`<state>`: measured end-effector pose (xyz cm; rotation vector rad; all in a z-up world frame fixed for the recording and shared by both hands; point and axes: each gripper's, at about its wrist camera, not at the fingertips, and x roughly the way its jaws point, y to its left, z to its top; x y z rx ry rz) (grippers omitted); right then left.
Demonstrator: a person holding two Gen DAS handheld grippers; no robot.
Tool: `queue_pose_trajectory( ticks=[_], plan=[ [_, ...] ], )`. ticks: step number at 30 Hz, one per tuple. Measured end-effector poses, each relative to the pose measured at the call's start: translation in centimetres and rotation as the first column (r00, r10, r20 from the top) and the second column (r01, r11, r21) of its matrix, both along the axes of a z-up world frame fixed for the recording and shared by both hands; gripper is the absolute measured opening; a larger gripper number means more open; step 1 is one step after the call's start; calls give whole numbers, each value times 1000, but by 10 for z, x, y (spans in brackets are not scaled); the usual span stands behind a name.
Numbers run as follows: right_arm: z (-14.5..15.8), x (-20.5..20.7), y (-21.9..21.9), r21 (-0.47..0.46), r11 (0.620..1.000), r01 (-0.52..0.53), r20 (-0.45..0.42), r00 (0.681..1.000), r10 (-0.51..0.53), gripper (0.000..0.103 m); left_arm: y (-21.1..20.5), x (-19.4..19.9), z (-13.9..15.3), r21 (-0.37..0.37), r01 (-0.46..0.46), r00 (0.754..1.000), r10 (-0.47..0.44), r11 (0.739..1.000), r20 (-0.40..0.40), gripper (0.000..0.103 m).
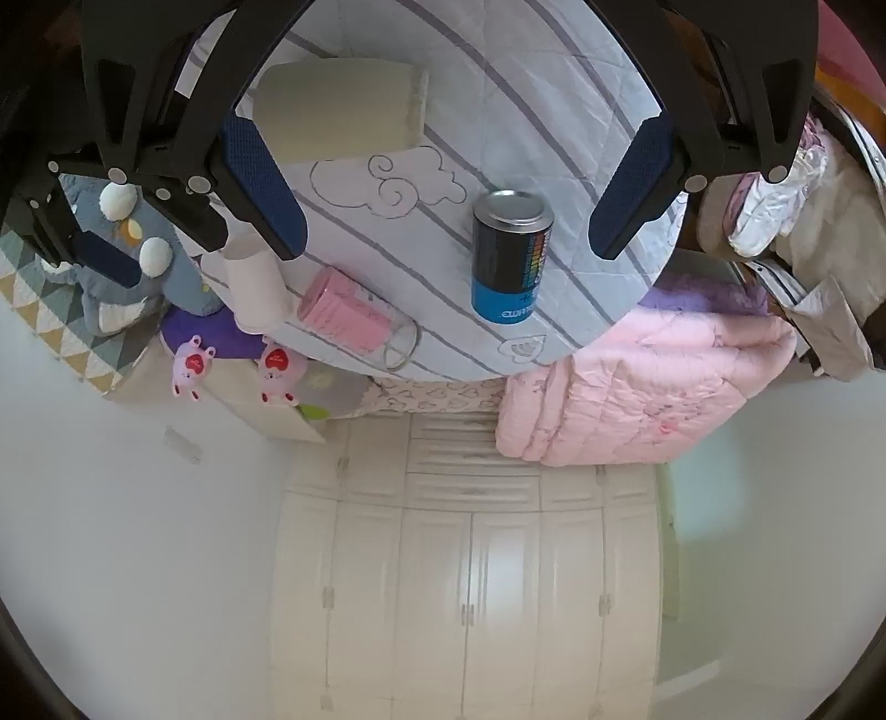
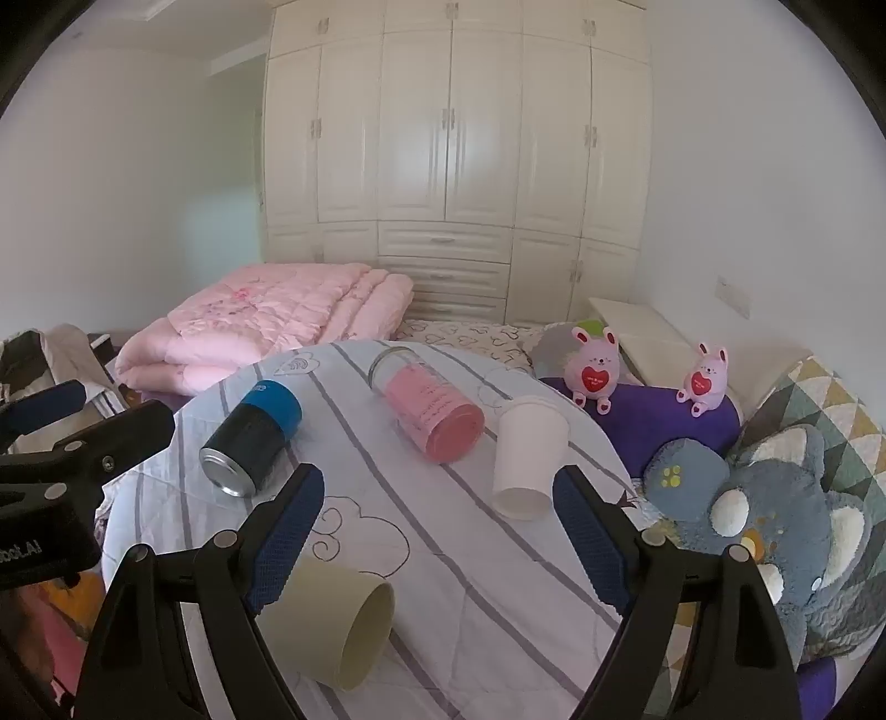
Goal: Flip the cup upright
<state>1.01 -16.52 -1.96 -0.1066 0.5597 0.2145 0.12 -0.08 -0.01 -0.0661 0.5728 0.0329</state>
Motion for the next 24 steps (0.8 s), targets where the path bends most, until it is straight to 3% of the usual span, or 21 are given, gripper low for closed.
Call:
queue_pose_trajectory(
  ticks=[24],
  plan=[
    [-3,4,0,4,1000,3,-9,1000,-3,86,11,8,-12,1,-26,998,26,1000,-54,103]
  ],
)
